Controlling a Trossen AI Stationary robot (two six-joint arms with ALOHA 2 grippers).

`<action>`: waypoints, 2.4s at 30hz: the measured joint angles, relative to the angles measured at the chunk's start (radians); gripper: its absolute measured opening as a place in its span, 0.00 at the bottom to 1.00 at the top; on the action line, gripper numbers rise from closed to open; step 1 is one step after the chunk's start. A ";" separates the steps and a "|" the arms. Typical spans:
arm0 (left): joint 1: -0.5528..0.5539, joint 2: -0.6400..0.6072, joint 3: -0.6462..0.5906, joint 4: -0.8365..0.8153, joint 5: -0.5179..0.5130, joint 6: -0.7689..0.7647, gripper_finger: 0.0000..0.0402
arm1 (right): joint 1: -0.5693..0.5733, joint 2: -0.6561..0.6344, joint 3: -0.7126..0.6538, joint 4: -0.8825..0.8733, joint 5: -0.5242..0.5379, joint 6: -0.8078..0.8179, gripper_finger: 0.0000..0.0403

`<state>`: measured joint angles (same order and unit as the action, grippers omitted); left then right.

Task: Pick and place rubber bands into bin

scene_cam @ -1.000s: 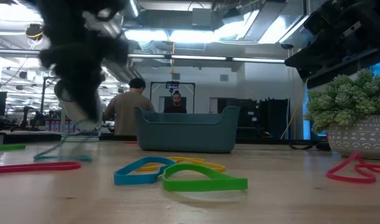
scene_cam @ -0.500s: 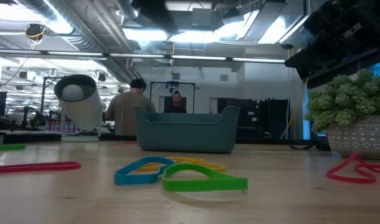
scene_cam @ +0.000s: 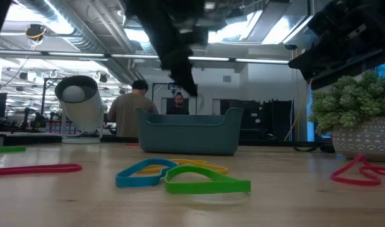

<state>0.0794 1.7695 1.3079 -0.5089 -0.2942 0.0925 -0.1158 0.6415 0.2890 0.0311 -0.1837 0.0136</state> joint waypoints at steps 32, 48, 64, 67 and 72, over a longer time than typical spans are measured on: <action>-0.002 -0.052 0.000 -0.057 0.020 -0.030 0.41 | 0.000 0.000 0.000 -0.015 0.000 -0.008 0.03; -0.018 -0.611 -0.504 0.083 0.080 -0.236 0.04 | 0.000 0.000 0.000 0.001 0.000 0.006 0.03; -0.099 -0.995 -1.048 0.558 0.020 -0.317 0.00 | -0.068 0.091 0.155 -0.041 0.375 0.074 0.12; -0.099 -1.022 -1.070 0.561 0.019 -0.317 0.01 | -0.143 0.184 0.279 -0.231 0.379 0.137 0.16; -0.099 -1.039 -1.073 0.566 -0.003 -0.316 0.00 | -0.292 0.385 0.491 -0.541 0.378 0.167 0.25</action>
<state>-0.0200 0.7307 0.2352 0.0567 -0.2975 -0.2232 -0.4079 1.0265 0.7796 -0.5101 0.1940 0.1806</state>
